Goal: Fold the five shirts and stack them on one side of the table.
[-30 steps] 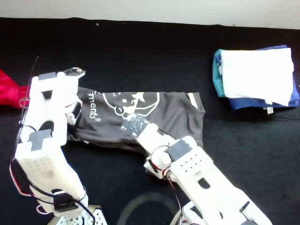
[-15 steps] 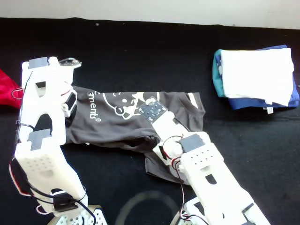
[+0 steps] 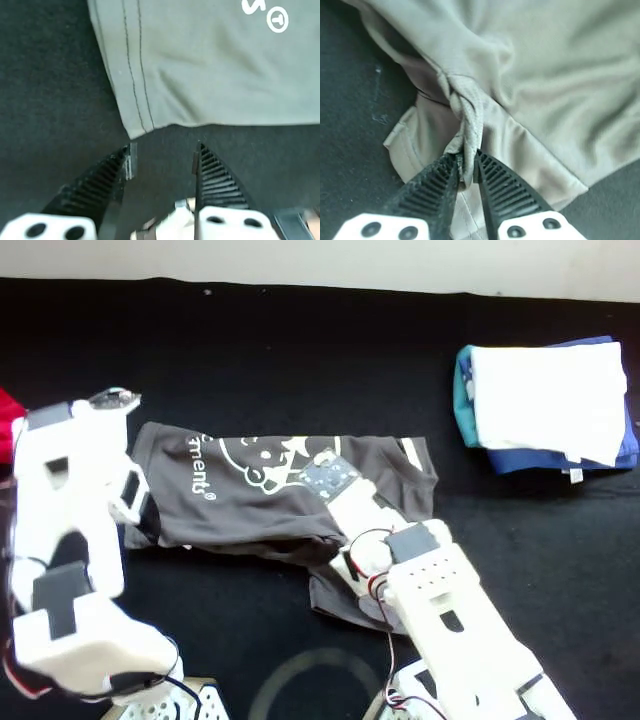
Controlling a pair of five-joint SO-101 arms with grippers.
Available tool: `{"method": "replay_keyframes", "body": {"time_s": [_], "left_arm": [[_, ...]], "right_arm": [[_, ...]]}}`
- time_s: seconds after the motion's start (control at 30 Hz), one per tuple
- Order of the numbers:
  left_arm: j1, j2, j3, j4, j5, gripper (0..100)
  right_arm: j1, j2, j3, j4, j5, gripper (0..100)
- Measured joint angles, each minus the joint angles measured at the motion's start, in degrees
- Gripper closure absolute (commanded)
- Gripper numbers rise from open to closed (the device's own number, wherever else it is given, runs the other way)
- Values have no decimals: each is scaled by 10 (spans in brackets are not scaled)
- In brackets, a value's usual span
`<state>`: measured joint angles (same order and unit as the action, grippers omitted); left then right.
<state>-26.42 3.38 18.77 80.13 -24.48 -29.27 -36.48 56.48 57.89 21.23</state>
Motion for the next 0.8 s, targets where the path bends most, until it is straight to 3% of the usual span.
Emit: {"method": "replay_keyframes", "body": {"time_s": [0.17,0.47,0.63,0.8], "left_arm": [[0,-40,130,-105,0,807],[0,-34,142,-175,0,817],[18,-34,146,-177,0,978],[54,-34,146,-177,0,991]], "right_arm": [[45,0,-16,15,0,993],[57,0,-58,59,0,993],[57,0,-58,59,0,993],[57,0,-58,59,0,993]]}}
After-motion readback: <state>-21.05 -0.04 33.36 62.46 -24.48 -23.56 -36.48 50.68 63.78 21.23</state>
